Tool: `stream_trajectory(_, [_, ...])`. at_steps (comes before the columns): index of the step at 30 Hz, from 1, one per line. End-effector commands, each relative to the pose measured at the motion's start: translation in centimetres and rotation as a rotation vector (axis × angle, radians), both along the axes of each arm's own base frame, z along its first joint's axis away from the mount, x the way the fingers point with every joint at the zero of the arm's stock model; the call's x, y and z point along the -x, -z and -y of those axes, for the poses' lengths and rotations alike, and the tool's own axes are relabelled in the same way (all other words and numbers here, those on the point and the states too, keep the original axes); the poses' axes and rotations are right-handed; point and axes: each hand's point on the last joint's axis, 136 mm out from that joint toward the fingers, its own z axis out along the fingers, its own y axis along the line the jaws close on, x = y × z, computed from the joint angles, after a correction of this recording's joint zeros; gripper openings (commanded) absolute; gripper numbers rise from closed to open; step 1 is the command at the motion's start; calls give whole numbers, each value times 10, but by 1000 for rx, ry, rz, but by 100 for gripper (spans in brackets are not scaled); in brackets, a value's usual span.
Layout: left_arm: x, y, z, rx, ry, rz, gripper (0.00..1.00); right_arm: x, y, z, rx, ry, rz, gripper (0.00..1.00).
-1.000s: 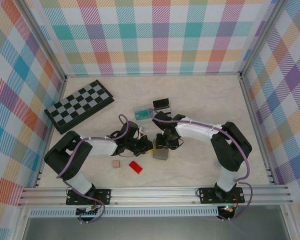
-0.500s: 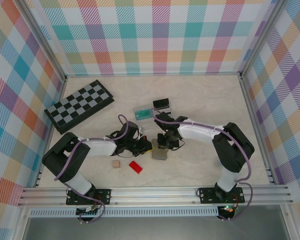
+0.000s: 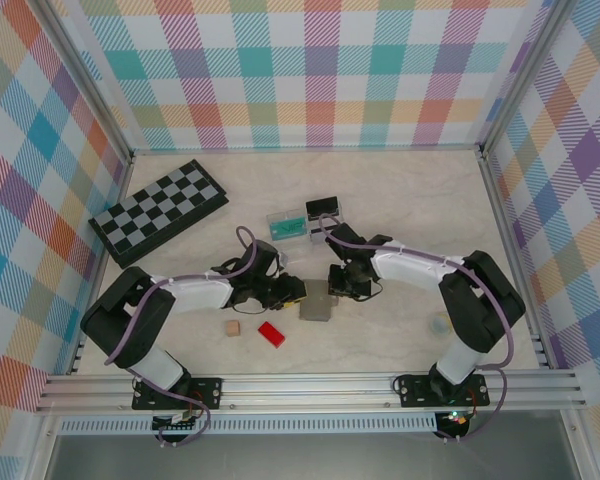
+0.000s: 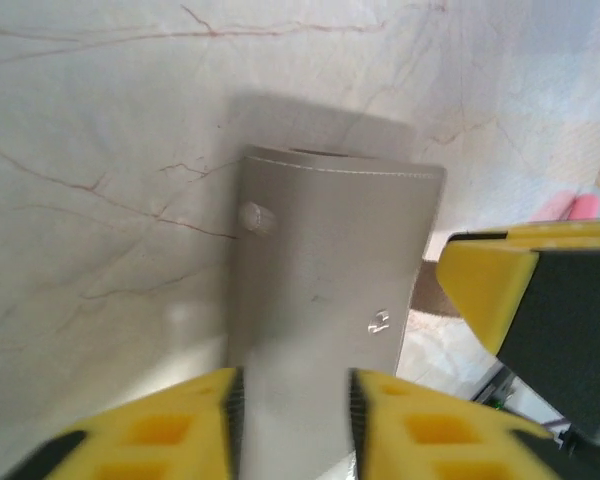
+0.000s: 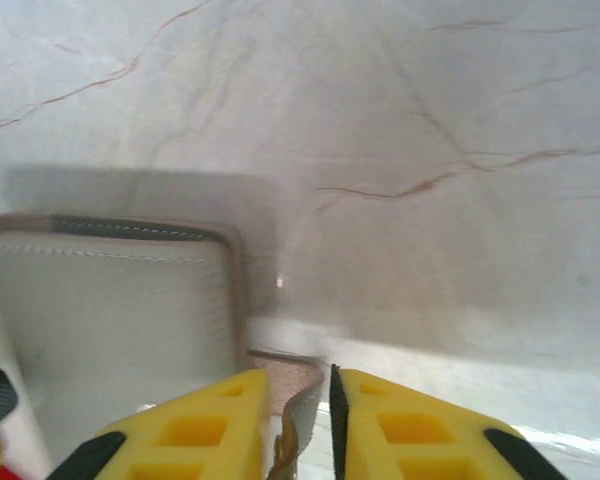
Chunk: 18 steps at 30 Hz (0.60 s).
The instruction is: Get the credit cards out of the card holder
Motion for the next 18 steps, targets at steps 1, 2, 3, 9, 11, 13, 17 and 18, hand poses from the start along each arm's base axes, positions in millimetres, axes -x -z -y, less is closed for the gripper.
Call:
stream_trajectory(1, [-5,-13,-8,-53,-11,35,47,7,-1,25,92,37,4,29])
stream_trajectory(2, [-7,-15,-10,-65,-16,42,51,8,0,25,93,36,3,30])
stream_trajectory(3, [-9,-17,-12,-79,-25,50,56,9,0,24,84,32,-1,30])
stream_trajectory(9, [-19,-31,-34,-188,-101,95,75,9,6,5,8,-7,-29,29])
stream_trajectory(11, [-22,-38,-42,-218,-130,120,81,10,8,2,-6,-10,-33,27])
stream_trajectory(13, [-20,-42,-53,-258,-154,133,90,10,9,-1,-18,-9,-36,26])
stream_trajectory(17, [-18,-50,-69,-318,-183,161,99,10,6,-5,-40,-18,-42,21])
stream_trajectory(18, [-17,-51,-73,-329,-187,164,100,10,6,-6,-42,-19,-42,18])
